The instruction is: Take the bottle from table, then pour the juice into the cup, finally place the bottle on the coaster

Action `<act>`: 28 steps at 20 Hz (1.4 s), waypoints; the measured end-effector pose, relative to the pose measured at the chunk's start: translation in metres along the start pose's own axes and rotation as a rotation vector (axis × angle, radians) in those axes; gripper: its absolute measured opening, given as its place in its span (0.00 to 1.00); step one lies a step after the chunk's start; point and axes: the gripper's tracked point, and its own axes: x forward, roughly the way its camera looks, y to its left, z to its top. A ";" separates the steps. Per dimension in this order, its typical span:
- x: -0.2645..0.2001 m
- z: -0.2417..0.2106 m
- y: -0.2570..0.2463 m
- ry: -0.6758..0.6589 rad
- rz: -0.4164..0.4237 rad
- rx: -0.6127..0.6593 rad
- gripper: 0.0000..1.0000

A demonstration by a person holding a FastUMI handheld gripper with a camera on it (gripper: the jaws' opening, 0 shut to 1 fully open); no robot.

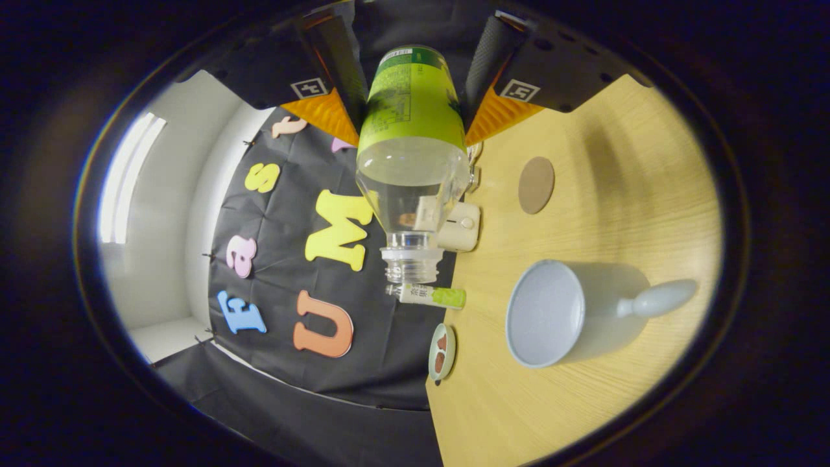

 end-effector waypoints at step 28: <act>-0.005 0.002 -0.044 -0.015 -0.110 -0.238 0.81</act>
